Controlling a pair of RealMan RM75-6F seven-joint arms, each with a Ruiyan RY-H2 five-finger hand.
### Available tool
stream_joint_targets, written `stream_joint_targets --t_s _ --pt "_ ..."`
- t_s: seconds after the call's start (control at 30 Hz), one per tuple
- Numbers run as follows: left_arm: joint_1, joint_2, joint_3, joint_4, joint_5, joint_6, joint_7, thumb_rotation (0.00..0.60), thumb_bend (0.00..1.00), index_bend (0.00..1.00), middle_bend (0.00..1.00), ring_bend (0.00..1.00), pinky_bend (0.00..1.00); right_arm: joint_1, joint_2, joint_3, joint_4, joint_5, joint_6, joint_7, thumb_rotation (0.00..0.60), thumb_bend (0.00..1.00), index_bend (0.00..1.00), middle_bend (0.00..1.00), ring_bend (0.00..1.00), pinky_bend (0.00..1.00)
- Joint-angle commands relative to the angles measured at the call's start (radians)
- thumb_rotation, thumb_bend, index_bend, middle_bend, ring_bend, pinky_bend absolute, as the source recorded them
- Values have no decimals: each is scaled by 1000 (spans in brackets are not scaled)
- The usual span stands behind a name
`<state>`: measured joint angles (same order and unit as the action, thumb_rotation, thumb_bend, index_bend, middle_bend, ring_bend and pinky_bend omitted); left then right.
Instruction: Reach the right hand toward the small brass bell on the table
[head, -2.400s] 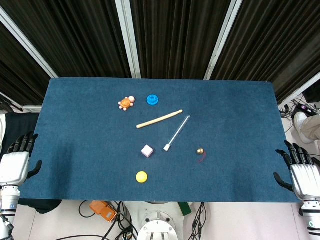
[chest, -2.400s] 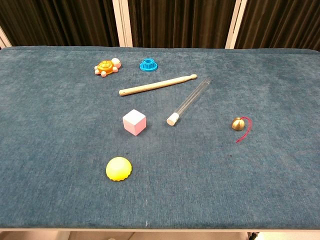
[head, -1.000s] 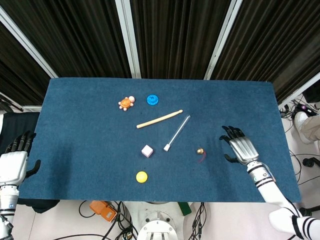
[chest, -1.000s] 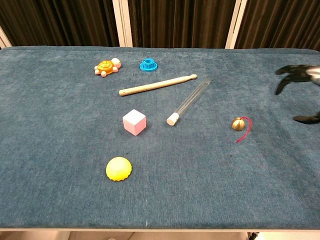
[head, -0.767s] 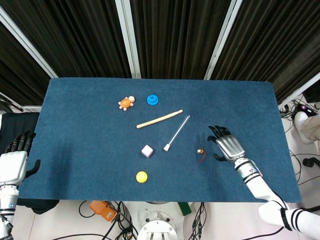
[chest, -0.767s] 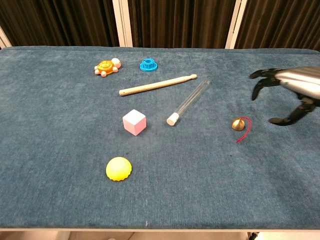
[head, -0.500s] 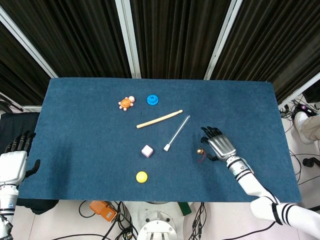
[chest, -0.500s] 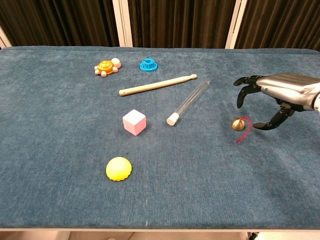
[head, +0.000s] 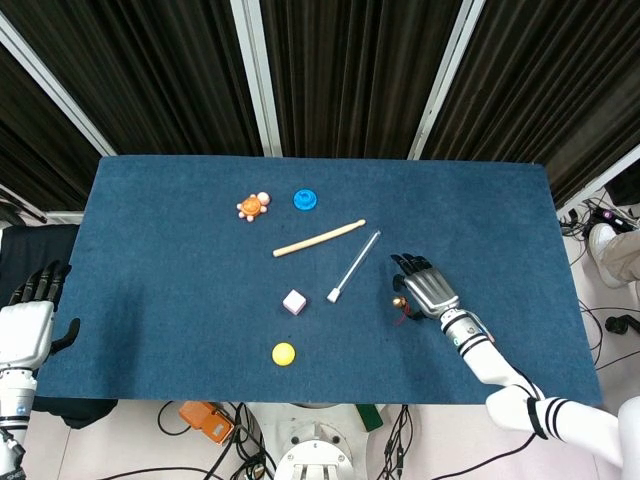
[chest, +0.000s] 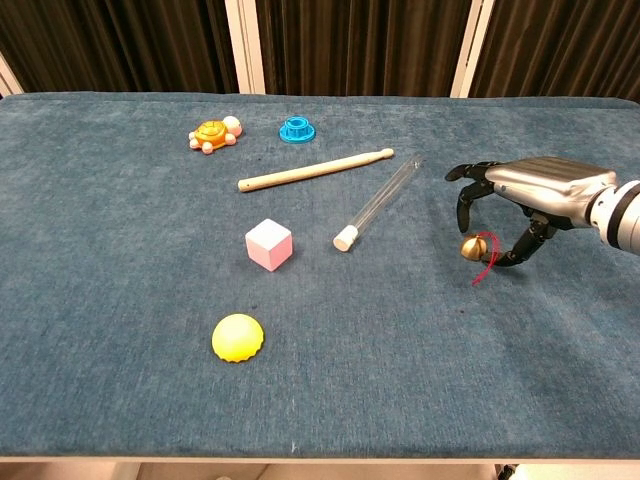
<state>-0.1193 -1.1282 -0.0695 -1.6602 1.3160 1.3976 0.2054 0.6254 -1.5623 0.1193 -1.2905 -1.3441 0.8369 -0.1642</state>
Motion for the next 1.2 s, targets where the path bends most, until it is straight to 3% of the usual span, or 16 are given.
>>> stream_joint_targets --t_s 0.03,0.47,1.2 --pt "-1 -1 1 0 1 -1 3 600 352 3 0 29 169 6 -6 -3 4 -4 0 7 600 391 514 113 118 175" --pt "-1 -1 2 -1 1 -1 1 600 352 3 0 29 170 16 19 7 -30 -20 57 24 600 412 670 112 138 218" --pt "1 -1 3 -7 -3 3 15 600 351 4 0 29 169 6 248 121 -309 -32 239 20 600 412 669 112 140 222"
